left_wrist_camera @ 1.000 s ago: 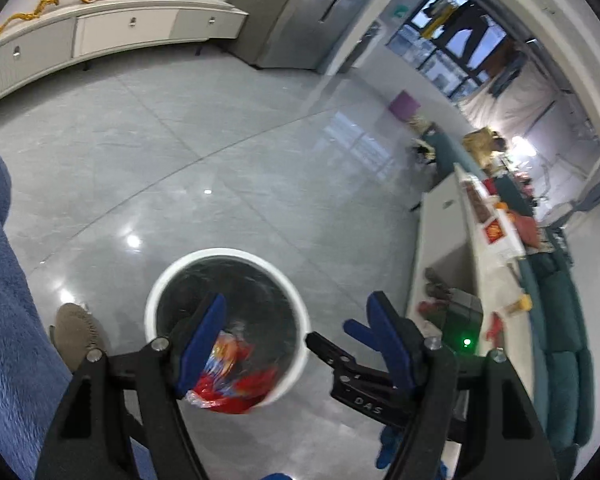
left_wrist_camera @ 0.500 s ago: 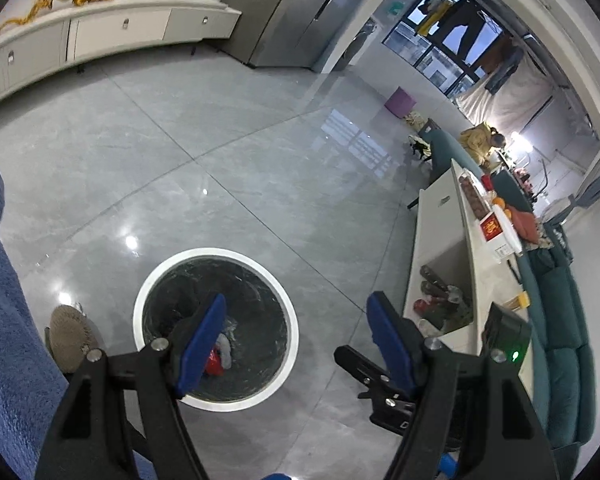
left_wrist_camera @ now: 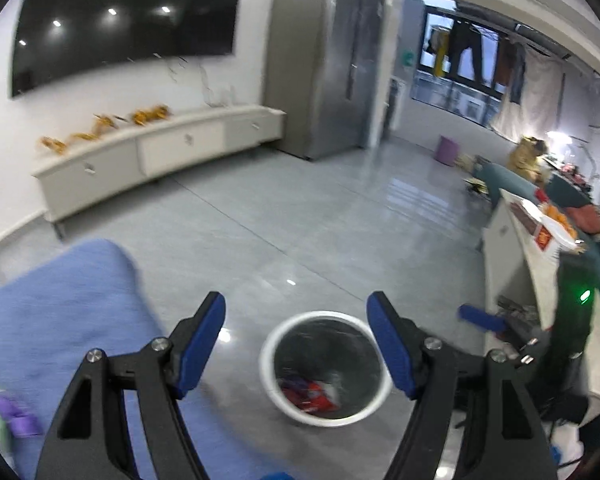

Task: Collect trash
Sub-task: 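Move both grippers back from the bin to the trash pile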

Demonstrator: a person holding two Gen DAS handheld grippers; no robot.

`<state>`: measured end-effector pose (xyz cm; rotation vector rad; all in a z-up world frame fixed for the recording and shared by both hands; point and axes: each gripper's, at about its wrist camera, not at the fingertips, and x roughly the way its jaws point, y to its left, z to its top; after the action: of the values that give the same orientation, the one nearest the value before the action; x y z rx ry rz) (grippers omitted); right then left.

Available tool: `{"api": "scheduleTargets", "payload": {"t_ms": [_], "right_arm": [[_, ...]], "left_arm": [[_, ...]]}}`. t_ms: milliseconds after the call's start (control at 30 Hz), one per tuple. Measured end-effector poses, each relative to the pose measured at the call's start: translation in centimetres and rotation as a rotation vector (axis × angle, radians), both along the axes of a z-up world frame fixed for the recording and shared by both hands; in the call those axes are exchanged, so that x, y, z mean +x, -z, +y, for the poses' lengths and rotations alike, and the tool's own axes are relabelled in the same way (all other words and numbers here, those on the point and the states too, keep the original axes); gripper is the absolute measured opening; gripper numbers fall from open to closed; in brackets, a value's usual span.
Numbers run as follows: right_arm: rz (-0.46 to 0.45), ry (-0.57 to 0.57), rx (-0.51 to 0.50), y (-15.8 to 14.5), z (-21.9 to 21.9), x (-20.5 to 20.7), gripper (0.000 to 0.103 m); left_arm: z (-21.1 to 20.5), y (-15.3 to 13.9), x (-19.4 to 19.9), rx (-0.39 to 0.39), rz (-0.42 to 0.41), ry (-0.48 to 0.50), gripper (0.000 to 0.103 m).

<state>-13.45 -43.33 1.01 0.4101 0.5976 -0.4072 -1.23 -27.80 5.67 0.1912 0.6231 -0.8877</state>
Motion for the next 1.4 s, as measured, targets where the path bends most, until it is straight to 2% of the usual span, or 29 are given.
{"api": "scheduleTargets", "payload": {"t_ms": [67,167,333,467,633,767,867,1000,1133,1267,1333,1367,1400], "right_arm": [[-0.044,-0.037,-0.039,-1.9,2.2,0.6,0.103],[-0.098,-0.091,-0.068,-3.8,5.0,1.6,0.103],[-0.161,-0.211,-0.085,-6.3,10.2,3.9,0.103],[-0.145,-0.338,-0.088,-6.9,14.8,6.5,0.103],[-0.094,-0.483,-0.091,-6.5,20.3,10.2,0.103],[-0.035,-0.581,-0.093,-5.2,24.0,13.1,0.103],[0.01,-0.644,-0.075,-4.0,26.3,15.5,0.103],[0.063,-0.695,-0.074,-2.3,28.6,18.2,0.103],[0.124,-0.737,-0.099,-0.3,30.4,21.1,0.097],[0.186,-0.772,-0.111,1.7,31.4,23.7,0.095],[0.205,-0.792,-0.116,2.5,31.8,24.5,0.094],[0.212,-0.803,-0.119,2.9,32.1,24.9,0.094],[0.216,-0.813,-0.122,3.2,32.4,25.2,0.093]], "left_arm": [[2.9,-1.0,0.1,0.005,-0.041,-0.067,0.072],[7.8,-2.1,0.4,-0.012,-0.058,-0.136,0.072],[15.7,-2.0,0.7,-0.03,-0.078,-0.266,0.072],[22.2,-1.4,0.9,-0.02,-0.105,-0.386,0.072],[31.3,0.8,2.0,0.012,-0.053,-0.518,0.072],[38.2,3.6,3.4,0.033,0.029,-0.599,0.072],[41.6,5.9,4.8,0.027,0.113,-0.602,0.072],[43.7,8.2,6.0,0.015,0.195,-0.557,0.071],[44.1,10.1,8.2,-0.005,0.27,-0.47,0.071],[43.2,11.5,9.4,0.007,0.327,-0.384,0.071],[42.9,11.8,9.6,0.011,0.329,-0.364,0.071],[42.7,11.8,9.3,0.014,0.329,-0.344,0.068],[42.6,11.6,9.0,0.01,0.331,-0.334,0.055]]}}
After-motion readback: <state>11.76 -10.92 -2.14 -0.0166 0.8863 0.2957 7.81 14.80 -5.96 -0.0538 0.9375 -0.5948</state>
